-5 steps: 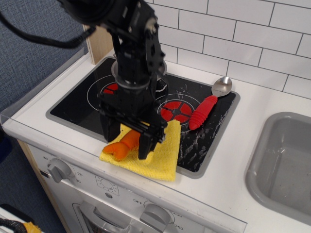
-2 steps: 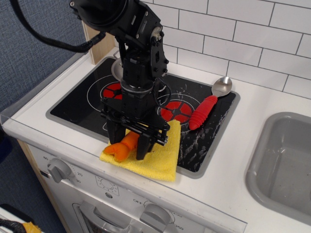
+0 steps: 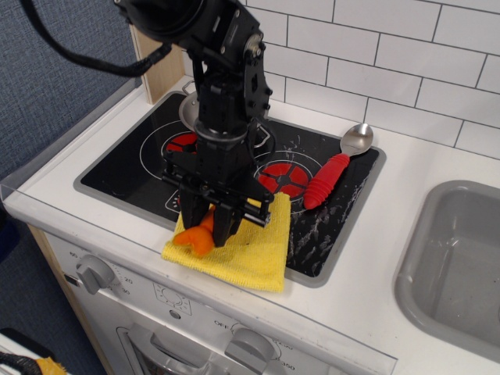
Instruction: Move the fish and place it in the pot.
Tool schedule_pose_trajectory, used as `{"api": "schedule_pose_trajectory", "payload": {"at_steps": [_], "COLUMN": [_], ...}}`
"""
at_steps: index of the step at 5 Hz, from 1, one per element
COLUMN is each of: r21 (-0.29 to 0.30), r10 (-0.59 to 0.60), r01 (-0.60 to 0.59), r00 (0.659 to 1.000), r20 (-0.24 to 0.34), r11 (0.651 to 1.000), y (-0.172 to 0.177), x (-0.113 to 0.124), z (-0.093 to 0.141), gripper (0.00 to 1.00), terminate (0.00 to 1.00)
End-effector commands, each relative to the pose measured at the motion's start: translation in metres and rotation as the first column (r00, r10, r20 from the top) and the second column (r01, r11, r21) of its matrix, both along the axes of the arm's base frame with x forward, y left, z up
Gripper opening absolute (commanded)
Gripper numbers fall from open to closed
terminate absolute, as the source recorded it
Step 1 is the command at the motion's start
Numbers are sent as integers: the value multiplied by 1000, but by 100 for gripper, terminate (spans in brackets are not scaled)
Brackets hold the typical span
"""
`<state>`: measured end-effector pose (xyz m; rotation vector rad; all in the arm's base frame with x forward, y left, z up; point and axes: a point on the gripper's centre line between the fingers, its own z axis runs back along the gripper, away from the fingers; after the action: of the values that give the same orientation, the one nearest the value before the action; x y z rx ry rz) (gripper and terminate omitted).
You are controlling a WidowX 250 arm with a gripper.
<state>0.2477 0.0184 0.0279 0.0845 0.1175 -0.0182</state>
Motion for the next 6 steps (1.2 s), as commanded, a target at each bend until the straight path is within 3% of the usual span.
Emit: {"api": "schedule_pose_trajectory", "payload": {"at_steps": [1, 2, 3, 6], "r21": [-38, -26, -13, 1], "r10": [106, 77, 91, 126], "r01": [-101, -73, -91, -132], "r00": [974, 965, 961, 953], "r20": [202, 251, 261, 277], "r11": [994, 997, 996, 991], "y": [24, 30, 43, 69], "x": [56, 91, 110, 136], "z": [71, 75, 70, 69], "gripper": [0, 0, 0, 0], "terminate": [0, 0, 0, 0]}}
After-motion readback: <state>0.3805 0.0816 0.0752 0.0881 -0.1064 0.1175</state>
